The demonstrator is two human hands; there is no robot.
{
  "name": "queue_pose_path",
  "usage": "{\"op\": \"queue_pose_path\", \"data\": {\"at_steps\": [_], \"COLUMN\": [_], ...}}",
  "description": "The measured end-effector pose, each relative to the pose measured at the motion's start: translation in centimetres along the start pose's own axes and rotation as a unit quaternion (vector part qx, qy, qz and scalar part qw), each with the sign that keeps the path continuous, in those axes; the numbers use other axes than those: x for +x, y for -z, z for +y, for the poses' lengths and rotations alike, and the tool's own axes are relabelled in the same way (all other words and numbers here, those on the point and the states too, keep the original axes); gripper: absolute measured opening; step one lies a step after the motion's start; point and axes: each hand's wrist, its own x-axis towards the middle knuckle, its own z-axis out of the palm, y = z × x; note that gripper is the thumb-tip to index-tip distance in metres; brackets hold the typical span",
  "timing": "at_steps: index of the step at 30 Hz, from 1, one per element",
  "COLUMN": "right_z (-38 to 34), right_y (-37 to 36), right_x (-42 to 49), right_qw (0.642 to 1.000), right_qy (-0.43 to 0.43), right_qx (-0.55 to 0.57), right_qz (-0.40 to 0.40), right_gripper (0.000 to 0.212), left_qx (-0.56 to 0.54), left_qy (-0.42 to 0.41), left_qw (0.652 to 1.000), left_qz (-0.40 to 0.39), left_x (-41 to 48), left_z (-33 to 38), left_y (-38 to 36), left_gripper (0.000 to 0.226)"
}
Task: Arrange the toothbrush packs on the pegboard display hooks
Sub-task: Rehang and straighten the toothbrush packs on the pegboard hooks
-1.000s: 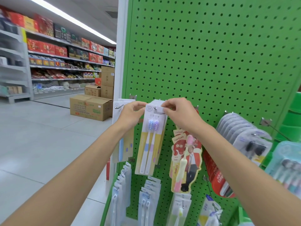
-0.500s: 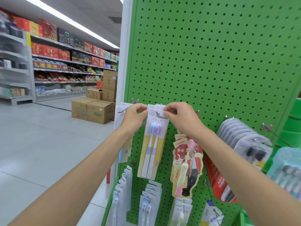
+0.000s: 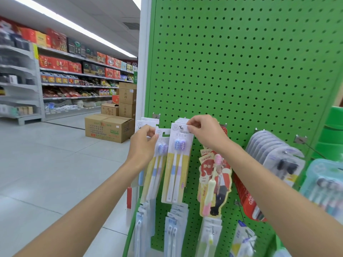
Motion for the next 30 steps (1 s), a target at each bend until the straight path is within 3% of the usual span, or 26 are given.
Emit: {"op": "queue_pose_path", "data": {"at_steps": [6, 9, 12, 18, 22, 26, 30], "right_z": [-0.7, -1.5, -2.3, -2.4, -2.4, -1.6, -0.4], "right_y": [-0.2, -0.4, -1.8, -7.3, -10.0, -12.8, -14.6], "right_x": [-0.5, -2.1, -5.0, -10.4, -12.3, -14.2, -15.7], "right_qw": [0.999, 0.995, 0.986, 0.990, 0.965, 0.944, 0.938], "right_qy": [-0.020, 0.001, 0.041, 0.025, -0.081, -0.108, -0.136], "right_qx": [-0.028, -0.033, 0.032, 0.116, 0.249, 0.309, 0.318], "right_qz": [0.005, 0.096, 0.161, 0.078, 0.030, 0.026, 0.025], "right_gripper": [0.020, 0.035, 0.033, 0.037, 0.050, 0.021, 0.020], "left_qx": [0.032, 0.031, -0.019, -0.180, -0.230, -0.242, -0.206], "left_qy": [0.011, 0.020, 0.061, 0.164, 0.166, 0.173, 0.186], "left_qw": [0.999, 0.999, 0.997, 0.967, 0.953, 0.945, 0.947], "left_qz": [0.000, -0.011, -0.031, -0.076, -0.102, -0.140, -0.161], "left_x": [-1.5, -2.3, -2.9, -5.7, -8.3, -11.2, -13.4], "left_z": [0.5, 0.8, 0.2, -1.2, -2.5, -4.9, -7.7], "left_y": [1.8, 2.7, 3.3, 3.0, 2.6, 2.0, 1.5], "left_gripper": [0.011, 0.010, 0.007, 0.006, 0.005, 0.010, 0.013]}}
